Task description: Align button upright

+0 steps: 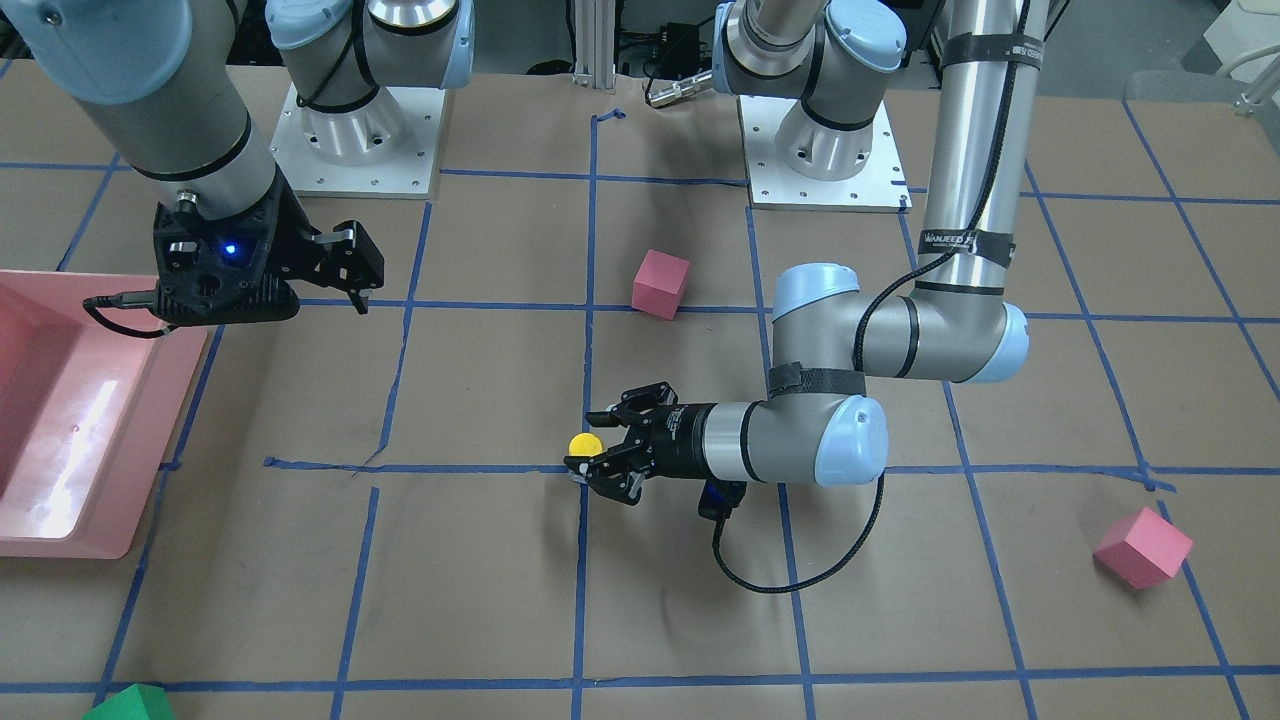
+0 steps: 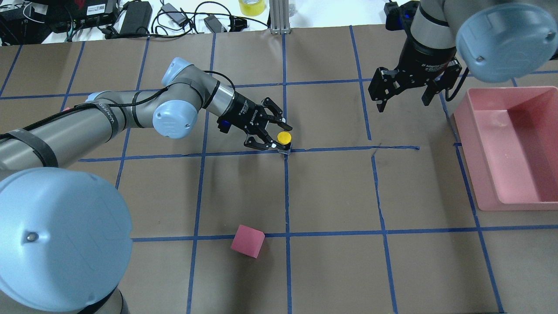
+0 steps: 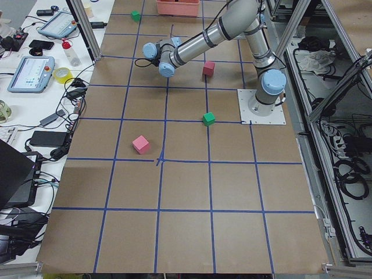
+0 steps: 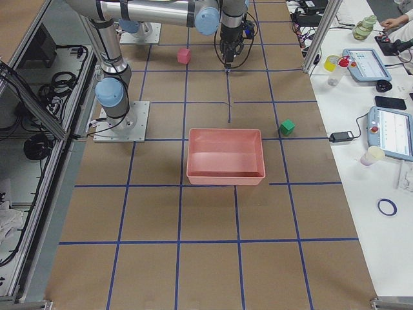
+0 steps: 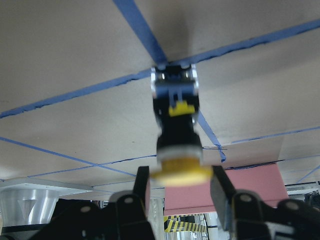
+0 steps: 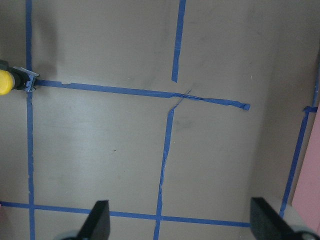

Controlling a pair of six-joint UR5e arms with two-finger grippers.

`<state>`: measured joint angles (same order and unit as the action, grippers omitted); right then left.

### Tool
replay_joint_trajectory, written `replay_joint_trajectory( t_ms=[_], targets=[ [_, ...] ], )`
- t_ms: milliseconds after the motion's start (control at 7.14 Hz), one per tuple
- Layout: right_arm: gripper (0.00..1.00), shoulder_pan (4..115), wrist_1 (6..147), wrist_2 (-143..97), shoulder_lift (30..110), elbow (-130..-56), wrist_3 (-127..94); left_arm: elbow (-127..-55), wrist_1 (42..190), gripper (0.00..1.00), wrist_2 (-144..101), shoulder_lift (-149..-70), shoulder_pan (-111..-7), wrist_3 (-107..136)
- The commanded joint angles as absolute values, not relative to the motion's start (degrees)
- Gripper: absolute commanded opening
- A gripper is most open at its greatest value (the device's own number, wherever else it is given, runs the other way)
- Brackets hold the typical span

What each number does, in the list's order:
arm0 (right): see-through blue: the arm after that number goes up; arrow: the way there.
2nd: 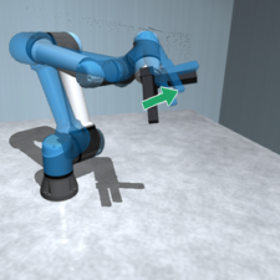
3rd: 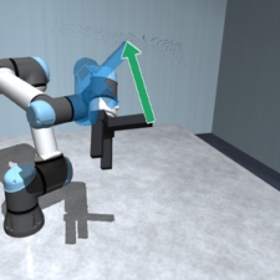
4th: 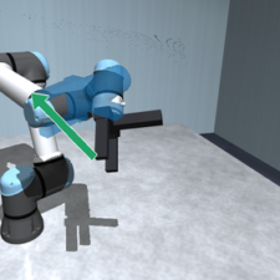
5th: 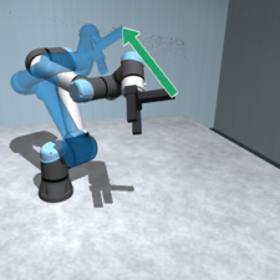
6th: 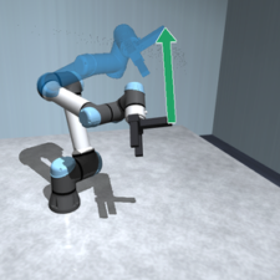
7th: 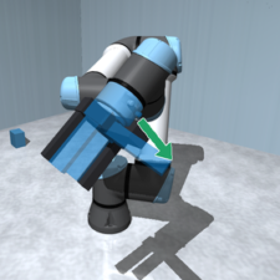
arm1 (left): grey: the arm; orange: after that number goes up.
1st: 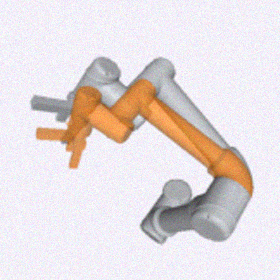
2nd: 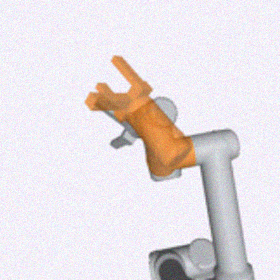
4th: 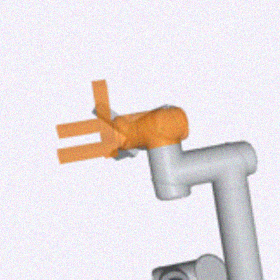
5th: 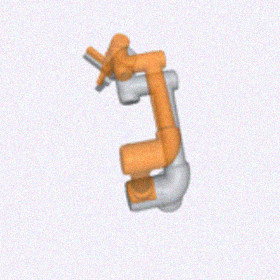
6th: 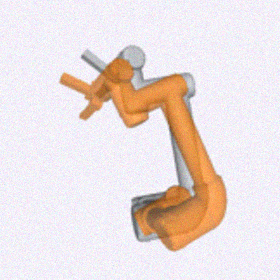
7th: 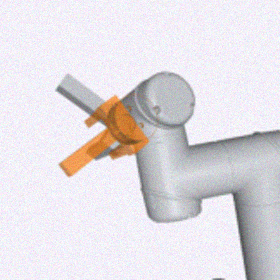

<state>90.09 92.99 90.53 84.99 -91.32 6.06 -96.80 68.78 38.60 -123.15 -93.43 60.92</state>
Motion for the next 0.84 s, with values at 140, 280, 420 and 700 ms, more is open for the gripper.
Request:
replay_joint_trajectory(
  t_ms=[140, 280, 420, 700],
  targets=[
    [1.00, 90.1, 93.0, 90.5, 85.0, -91.3, 6.0, -91.7, 64.6, 1.00, 47.7, -119.7, -93.6, 60.7],
    [1.00, 90.1, 93.0, 90.5, 85.0, -91.3, 6.0, -89.2, 66.0, 1.00, 52.7, -117.9, -94.6, 60.5],
    [1.00, 90.1, 93.0, 90.5, 85.1, -91.3, 6.0, -88.3, 65.9, 1.00, 55.4, -115.1, -95.0, 55.3],
    [1.00, 90.1, 93.0, 90.5, 85.1, -91.3, 6.0, -89.2, 68.3, 1.00, 67.2, -107.6, -95.0, 38.0]
  ],
)
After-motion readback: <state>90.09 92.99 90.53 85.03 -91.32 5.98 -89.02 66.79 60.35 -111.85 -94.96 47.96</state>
